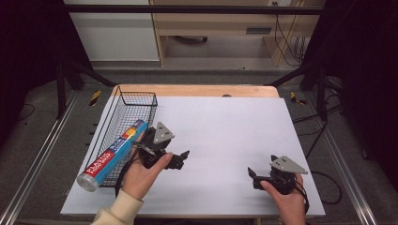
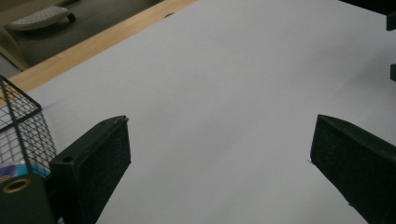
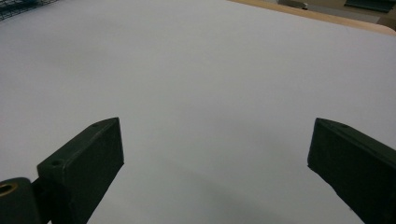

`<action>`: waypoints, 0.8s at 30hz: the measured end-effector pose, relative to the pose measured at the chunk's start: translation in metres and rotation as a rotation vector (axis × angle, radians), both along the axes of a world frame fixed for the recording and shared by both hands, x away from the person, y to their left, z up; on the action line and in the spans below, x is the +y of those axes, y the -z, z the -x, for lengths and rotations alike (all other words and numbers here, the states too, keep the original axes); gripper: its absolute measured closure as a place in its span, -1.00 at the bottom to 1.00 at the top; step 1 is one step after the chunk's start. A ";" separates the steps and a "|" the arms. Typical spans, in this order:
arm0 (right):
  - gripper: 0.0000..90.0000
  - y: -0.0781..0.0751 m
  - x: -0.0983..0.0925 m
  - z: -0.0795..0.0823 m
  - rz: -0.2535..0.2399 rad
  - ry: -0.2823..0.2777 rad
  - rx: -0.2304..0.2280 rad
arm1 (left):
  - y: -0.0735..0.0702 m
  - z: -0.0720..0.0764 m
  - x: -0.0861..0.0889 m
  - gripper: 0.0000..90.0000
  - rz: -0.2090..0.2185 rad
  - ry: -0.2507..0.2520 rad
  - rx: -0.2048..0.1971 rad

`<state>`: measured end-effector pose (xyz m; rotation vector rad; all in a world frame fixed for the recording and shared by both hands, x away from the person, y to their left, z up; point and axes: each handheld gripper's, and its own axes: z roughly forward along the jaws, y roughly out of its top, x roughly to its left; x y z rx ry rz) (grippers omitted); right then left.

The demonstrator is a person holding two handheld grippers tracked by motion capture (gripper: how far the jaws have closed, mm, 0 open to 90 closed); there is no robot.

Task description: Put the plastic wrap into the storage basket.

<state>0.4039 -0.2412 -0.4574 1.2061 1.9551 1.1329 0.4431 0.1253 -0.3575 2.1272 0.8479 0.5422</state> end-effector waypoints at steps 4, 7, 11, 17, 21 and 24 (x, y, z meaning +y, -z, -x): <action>-0.91 0.000 0.000 0.000 0.004 0.000 0.002 | 0.017 0.001 -0.007 -0.88 -0.002 0.022 0.011; -0.91 0.001 0.000 0.000 0.006 0.003 0.003 | 0.028 0.001 -0.011 -0.88 -0.001 0.032 0.019; -0.91 0.001 0.000 0.000 0.009 0.006 0.004 | 0.040 0.000 -0.014 -0.87 -0.005 0.037 0.014; -0.91 0.001 0.000 0.000 0.011 0.008 0.005 | 0.055 -0.002 -0.016 -0.87 0.013 0.043 0.015; -0.91 0.001 0.000 0.000 0.014 0.009 0.004 | 0.069 -0.002 -0.016 -0.87 -0.003 0.056 0.017; -0.91 0.001 0.001 0.000 0.013 0.010 0.005 | 0.077 -0.001 -0.014 -0.87 0.002 0.054 0.018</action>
